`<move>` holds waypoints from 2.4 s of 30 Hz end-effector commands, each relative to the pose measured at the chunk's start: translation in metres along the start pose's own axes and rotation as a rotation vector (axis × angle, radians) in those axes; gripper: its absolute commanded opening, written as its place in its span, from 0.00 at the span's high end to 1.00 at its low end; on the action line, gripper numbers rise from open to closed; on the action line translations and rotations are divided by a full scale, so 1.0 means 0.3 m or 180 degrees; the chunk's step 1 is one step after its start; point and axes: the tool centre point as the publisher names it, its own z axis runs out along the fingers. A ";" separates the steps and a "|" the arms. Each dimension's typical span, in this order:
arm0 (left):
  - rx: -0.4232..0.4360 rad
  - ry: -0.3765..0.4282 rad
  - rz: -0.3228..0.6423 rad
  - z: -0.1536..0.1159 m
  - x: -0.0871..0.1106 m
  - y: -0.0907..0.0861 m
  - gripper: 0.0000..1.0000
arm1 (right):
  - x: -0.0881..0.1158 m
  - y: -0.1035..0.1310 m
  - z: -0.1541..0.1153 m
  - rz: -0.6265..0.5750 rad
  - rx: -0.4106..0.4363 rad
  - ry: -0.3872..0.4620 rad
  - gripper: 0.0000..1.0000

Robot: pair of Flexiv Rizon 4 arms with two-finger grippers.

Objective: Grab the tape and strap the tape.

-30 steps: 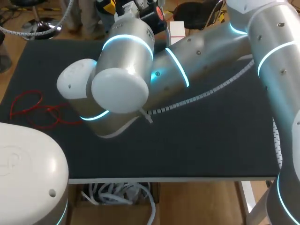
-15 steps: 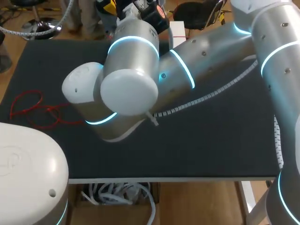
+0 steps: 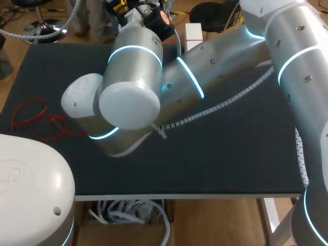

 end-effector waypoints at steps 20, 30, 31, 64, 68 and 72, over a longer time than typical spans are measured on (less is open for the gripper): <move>-0.0014 0.0005 -0.0002 -0.003 -0.001 -0.002 1.00 | -0.020 0.060 0.013 -0.0069 -0.0039 0.0018 1.00; -0.0014 0.0005 -0.0002 -0.003 -0.001 -0.002 1.00 | -0.023 0.074 0.020 -0.0096 -0.0022 0.0008 1.00; -0.0014 0.0005 -0.0002 -0.003 -0.001 -0.002 1.00 | -0.024 0.075 0.021 -0.0097 -0.0017 0.0007 1.00; -0.0014 0.0005 -0.0002 -0.003 -0.001 -0.002 1.00 | -0.006 0.074 0.016 -0.0110 -0.0015 0.0042 1.00; -0.0014 0.0005 -0.0002 -0.003 -0.001 -0.002 1.00 | -0.004 0.071 0.016 -0.0108 -0.0012 0.0047 1.00; -0.0014 0.0005 -0.0002 -0.003 -0.001 -0.002 1.00 | -0.002 0.068 0.016 -0.0095 -0.0021 0.0058 1.00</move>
